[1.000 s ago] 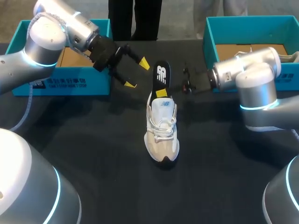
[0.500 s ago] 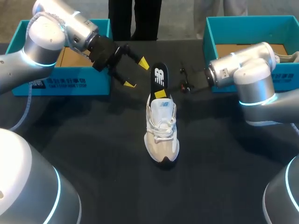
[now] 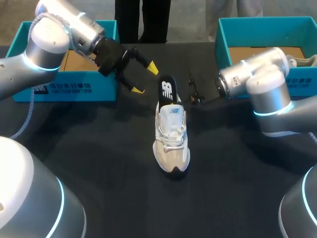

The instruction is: Take the shoe out of the shoebox, open the shoe tongue, remove and reinsert the insole, then place the shoe into the shoebox

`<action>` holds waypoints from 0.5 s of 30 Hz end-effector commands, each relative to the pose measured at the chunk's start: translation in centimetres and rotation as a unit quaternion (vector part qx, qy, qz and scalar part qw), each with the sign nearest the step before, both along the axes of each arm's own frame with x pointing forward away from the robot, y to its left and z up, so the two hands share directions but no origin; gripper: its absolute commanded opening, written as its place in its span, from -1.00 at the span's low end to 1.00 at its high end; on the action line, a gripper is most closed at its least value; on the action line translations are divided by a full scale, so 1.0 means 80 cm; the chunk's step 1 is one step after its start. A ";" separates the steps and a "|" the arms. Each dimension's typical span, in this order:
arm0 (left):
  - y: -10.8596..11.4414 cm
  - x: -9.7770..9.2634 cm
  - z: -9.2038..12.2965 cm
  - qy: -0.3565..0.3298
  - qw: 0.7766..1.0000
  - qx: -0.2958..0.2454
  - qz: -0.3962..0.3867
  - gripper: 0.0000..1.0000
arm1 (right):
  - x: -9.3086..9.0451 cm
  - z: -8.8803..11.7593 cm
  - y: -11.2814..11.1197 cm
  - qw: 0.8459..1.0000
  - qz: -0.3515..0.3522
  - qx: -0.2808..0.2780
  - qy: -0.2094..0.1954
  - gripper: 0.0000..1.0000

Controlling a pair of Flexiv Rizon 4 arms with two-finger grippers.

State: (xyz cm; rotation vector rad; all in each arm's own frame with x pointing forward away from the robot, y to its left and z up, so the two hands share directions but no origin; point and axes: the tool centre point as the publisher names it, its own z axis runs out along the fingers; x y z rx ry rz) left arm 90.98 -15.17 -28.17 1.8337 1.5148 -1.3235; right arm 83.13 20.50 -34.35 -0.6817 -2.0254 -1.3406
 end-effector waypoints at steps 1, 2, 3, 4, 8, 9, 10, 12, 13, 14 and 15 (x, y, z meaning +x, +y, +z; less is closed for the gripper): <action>0.000 -0.002 0.000 -0.001 1.000 0.000 0.001 1.00 | 0.000 0.001 0.003 1.000 -0.004 -0.002 -0.004 -0.73; 0.000 -0.002 -0.001 -0.001 1.000 0.000 0.001 1.00 | 0.002 0.003 0.002 1.000 -0.006 -0.004 -0.008 -0.71; 0.000 -0.002 -0.001 -0.001 1.000 0.000 0.001 1.00 | 0.003 0.004 0.002 1.000 -0.007 -0.004 -0.009 -0.68; 0.000 -0.002 -0.001 -0.001 1.000 0.000 0.001 1.00 | 0.005 0.007 0.001 1.000 -0.009 -0.007 -0.014 -0.63; 0.001 -0.002 -0.001 -0.001 1.000 -0.001 0.002 1.00 | 0.009 0.015 -0.003 1.000 -0.013 -0.010 -0.024 -0.47; 0.002 -0.002 -0.001 -0.002 1.000 -0.001 0.002 1.00 | 0.009 0.016 -0.004 1.000 -0.013 -0.011 -0.025 -0.45; 0.002 -0.002 -0.001 -0.002 1.000 -0.001 0.003 1.00 | 0.010 0.018 -0.005 0.999 -0.013 -0.012 -0.027 -0.44; 0.003 -0.002 -0.001 -0.003 1.000 -0.001 0.003 1.00 | 0.012 0.021 -0.007 0.999 -0.016 -0.014 -0.033 -0.42; 0.003 -0.002 -0.001 -0.003 1.000 -0.001 0.004 1.00 | 0.012 0.022 -0.007 0.999 -0.017 -0.014 -0.034 -0.43; 0.003 -0.002 -0.001 -0.003 1.000 -0.001 0.004 1.00 | 0.013 0.023 -0.008 0.999 -0.018 -0.015 -0.036 -0.43; 0.004 -0.002 -0.001 -0.003 1.000 -0.001 0.004 1.00 | 0.014 0.024 -0.009 0.999 -0.020 -0.015 -0.038 -0.43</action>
